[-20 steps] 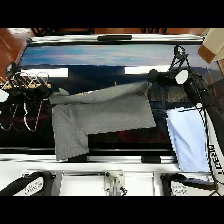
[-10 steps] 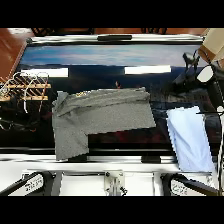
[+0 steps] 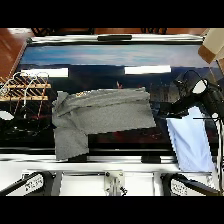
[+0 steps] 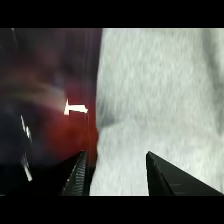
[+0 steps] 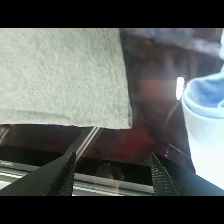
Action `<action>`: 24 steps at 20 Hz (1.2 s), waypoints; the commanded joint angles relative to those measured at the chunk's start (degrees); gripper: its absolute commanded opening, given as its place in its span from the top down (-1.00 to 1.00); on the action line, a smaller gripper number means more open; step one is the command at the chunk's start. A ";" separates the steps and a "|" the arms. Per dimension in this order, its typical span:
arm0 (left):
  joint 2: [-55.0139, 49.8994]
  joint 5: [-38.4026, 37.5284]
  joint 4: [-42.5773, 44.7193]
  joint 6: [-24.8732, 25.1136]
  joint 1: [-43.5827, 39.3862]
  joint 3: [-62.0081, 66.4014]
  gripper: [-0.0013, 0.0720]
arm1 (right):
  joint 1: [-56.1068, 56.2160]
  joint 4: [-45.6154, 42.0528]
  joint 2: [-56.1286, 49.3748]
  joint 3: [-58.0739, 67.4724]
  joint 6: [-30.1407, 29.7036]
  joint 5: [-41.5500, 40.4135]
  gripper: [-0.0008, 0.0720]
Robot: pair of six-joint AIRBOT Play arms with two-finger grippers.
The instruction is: Fold the shirts.
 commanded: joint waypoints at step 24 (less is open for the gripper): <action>0.81 4.31 -5.20 -0.22 -6.93 3.28 0.89 | 7.82 6.36 -10.69 -6.64 3.91 -9.70 -0.02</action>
